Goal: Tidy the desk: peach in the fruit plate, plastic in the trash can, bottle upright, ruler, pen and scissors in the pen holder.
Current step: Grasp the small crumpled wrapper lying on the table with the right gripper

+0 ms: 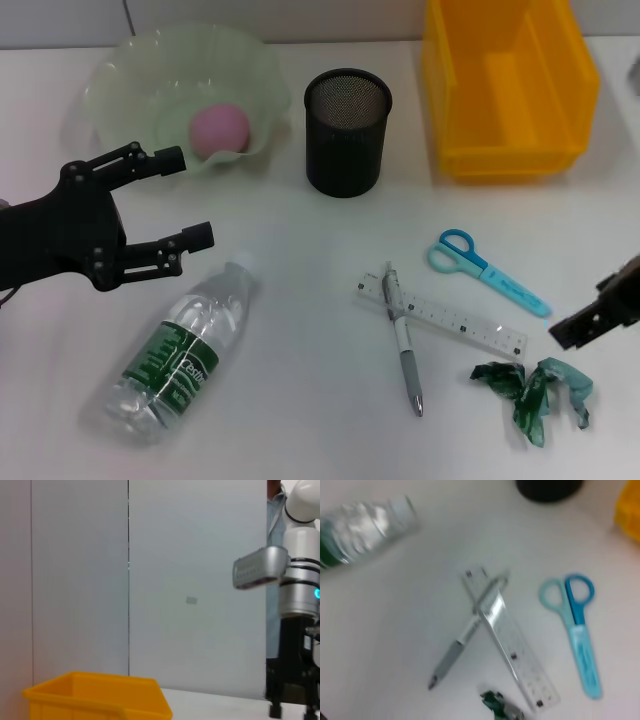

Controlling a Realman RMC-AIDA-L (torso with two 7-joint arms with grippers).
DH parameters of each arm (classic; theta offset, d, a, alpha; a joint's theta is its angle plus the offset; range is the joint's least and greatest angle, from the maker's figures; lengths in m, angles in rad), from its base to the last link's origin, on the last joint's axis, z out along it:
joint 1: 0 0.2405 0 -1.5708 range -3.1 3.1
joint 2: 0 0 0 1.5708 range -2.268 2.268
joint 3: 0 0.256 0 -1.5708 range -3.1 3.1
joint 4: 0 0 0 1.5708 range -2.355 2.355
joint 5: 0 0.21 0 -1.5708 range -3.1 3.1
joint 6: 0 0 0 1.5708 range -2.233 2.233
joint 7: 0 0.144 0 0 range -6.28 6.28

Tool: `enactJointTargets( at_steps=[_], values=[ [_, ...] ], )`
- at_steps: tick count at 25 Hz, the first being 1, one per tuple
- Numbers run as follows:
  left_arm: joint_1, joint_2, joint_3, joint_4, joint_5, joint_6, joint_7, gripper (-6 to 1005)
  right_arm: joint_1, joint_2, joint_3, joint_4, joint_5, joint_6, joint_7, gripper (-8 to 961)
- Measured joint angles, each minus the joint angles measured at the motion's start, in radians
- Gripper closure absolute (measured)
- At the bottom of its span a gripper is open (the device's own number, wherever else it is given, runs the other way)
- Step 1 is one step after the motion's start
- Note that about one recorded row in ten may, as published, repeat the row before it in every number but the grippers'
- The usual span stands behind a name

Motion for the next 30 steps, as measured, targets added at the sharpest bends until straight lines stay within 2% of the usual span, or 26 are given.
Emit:
enactJointTargets(
  at_steps=[4,8,11,16,30],
  values=[
    [-0.002,-0.003,0.0,0.003,0.001,-0.012,0.002,135,-0.026,0.003,-0.137,0.03,-0.005,0.052,0.058,139],
    [-0.008,-0.004,-0.001,-0.001,0.002,-0.015,0.012,135,-0.037,0.003,-0.192,0.078,-0.011,0.106,0.071,140],
    [-0.01,-0.005,-0.001,-0.001,0.002,-0.017,0.014,135,-0.035,0.0,-0.235,0.167,-0.016,0.178,0.078,140],
    [-0.011,-0.005,-0.001,-0.002,0.001,-0.017,0.024,135,-0.027,0.0,-0.29,0.23,-0.048,0.233,0.08,141],
    [-0.008,-0.004,-0.002,-0.003,-0.004,-0.016,0.03,137,-0.014,0.001,-0.333,0.348,-0.046,0.311,0.079,140]
  ],
)
